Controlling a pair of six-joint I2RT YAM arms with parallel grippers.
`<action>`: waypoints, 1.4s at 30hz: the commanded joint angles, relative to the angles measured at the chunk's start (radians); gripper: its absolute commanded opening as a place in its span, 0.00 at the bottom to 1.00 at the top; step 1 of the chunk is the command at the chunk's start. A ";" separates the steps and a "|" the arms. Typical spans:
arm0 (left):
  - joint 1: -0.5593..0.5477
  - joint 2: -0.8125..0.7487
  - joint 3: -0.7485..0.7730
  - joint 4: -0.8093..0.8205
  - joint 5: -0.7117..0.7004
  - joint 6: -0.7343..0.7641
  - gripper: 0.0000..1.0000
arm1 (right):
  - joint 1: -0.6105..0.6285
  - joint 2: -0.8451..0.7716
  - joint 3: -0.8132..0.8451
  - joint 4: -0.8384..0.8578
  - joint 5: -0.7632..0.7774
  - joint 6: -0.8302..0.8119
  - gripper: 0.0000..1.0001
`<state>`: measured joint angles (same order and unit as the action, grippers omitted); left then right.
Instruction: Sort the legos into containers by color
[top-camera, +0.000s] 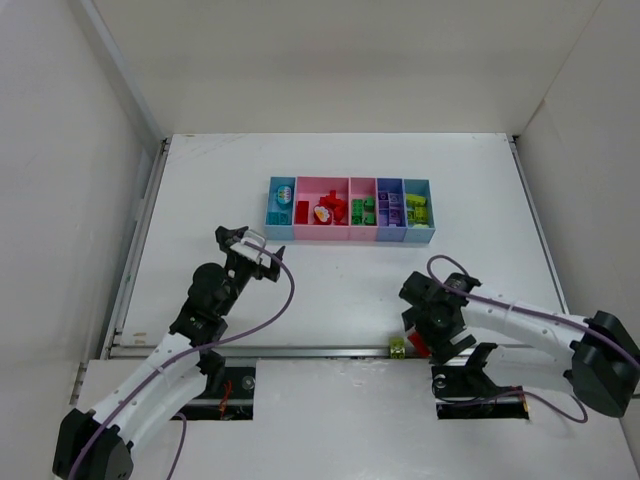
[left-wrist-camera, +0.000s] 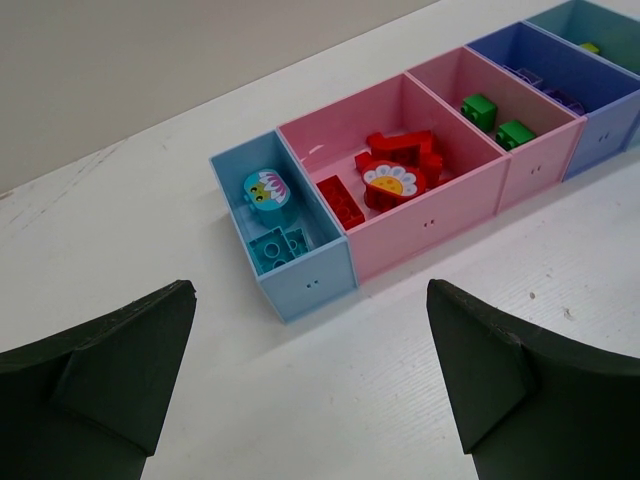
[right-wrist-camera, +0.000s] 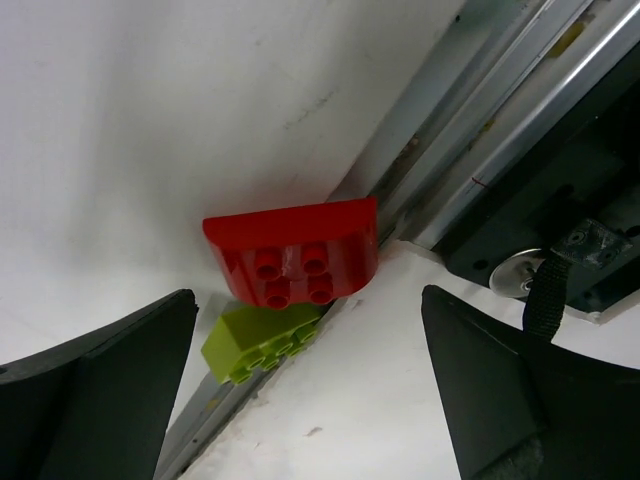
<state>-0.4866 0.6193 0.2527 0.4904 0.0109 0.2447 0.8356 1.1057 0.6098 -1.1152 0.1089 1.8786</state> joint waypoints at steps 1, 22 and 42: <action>0.003 -0.021 -0.006 0.022 0.015 -0.015 1.00 | 0.023 0.035 0.011 0.005 0.003 0.073 0.98; 0.003 -0.012 0.013 0.004 0.006 -0.015 1.00 | 0.072 0.319 0.094 0.032 0.057 0.070 0.91; 0.003 -0.012 0.022 -0.006 -0.005 -0.004 1.00 | 0.134 0.385 0.651 0.035 0.190 -1.287 1.00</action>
<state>-0.4866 0.6201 0.2527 0.4553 0.0101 0.2447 0.9657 1.4830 1.2613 -1.1160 0.3565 0.9485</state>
